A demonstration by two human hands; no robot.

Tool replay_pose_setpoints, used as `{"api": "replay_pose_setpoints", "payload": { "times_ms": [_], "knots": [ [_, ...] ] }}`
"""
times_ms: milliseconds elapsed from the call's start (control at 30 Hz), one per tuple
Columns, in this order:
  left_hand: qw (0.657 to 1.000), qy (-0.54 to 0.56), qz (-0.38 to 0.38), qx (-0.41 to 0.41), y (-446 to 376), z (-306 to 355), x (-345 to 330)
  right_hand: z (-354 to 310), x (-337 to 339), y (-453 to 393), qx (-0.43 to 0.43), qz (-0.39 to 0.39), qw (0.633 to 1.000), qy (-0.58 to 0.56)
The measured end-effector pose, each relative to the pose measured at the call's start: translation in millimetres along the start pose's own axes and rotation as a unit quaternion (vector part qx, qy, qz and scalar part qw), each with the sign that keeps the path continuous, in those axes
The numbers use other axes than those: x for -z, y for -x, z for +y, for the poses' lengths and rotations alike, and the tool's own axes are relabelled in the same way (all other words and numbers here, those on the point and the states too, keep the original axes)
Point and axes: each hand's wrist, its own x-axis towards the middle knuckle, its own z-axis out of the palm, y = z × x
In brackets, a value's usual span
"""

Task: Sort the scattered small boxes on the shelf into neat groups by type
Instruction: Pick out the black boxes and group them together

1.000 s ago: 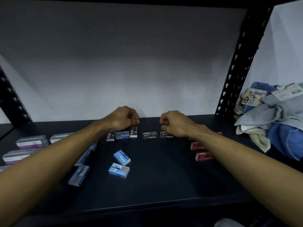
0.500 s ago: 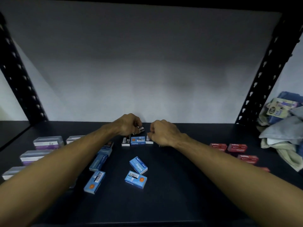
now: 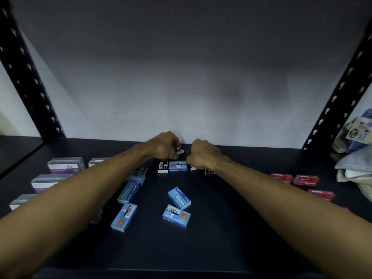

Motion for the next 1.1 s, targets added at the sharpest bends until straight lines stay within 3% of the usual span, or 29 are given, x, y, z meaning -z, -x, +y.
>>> {"api": "replay_pose_setpoints", "payload": {
  "times_ms": [300, 767, 1100],
  "knots": [
    [1.0, 0.007, 0.003, -0.002, 5, -1, 1, -3, -4, -7, -0.016, -0.003, 0.998, -0.056],
    [0.997, 0.058, 0.039, -0.031, 47, 7, 15, 1, 13, 27, 0.057, 0.036, 0.992, -0.11],
    [0.994, 0.072, -0.018, -0.082, 84, 41, -6, 34, 31, 89, 0.07, -0.012, 0.996, -0.055]
  ]
}}
